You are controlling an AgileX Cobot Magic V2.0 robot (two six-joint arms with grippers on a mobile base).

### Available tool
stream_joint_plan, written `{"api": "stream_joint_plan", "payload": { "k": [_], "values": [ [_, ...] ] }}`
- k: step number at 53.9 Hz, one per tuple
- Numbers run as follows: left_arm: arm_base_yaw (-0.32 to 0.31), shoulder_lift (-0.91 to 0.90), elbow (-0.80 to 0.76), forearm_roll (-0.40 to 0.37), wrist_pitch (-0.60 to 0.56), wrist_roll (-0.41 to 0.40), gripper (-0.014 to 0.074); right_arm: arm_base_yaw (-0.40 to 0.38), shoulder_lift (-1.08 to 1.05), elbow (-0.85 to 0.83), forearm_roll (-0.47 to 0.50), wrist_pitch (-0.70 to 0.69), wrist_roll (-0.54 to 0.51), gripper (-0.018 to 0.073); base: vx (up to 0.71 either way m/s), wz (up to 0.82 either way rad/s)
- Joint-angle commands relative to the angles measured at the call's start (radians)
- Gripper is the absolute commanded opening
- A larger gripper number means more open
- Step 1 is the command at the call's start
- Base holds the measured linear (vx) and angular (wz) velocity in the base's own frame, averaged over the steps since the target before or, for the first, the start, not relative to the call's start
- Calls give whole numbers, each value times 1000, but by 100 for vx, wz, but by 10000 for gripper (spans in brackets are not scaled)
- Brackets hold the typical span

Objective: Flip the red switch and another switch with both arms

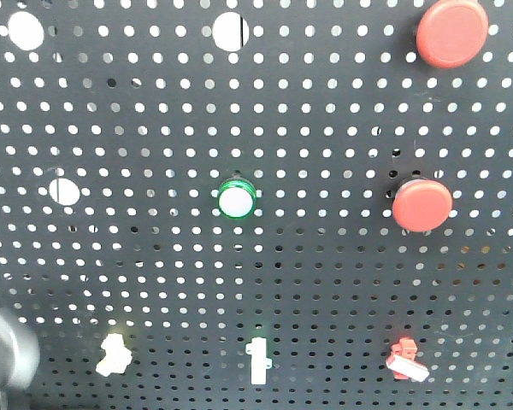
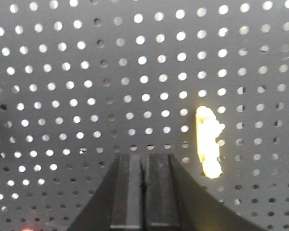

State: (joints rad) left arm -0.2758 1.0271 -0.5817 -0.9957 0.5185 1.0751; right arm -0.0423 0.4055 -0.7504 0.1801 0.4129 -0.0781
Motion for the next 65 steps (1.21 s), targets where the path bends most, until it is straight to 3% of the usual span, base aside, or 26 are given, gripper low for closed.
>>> {"api": "stream_joint_plan", "payload": {
  "k": [1,15,22,26,33,38,42,48,65],
  "values": [
    [-6,-45,-2,-43,-18,-5,3,1,13,-27,1,-80,-9,-6,0,0],
    [-6,-231,1,-45,3,-5,3,1,20,-27,25,78,-25,-6,0,0],
    [-6,-356,1,-44,36,-5,3,1,37,-27,143,155,-173,-6,0,0],
    [-6,-414,1,-44,50,-14,3,1,50,-27,292,166,-293,-6,0,0],
    [-6,-492,1,-41,57,-31,3,1,110,-27,659,200,-596,-6,0,0],
    [-6,-523,1,-37,60,-37,3,1,195,-27,936,286,-841,-6,0,0],
    [-5,-532,1,-36,67,-38,3,1,286,-27,1072,384,-986,-6,0,0],
    [-5,-534,1,-34,78,-38,3,17,372,-27,1098,458,-1030,-6,0,0],
    [-5,-534,1,-20,57,-38,3,114,448,-27,1034,358,-999,-6,0,0]
  ]
}}
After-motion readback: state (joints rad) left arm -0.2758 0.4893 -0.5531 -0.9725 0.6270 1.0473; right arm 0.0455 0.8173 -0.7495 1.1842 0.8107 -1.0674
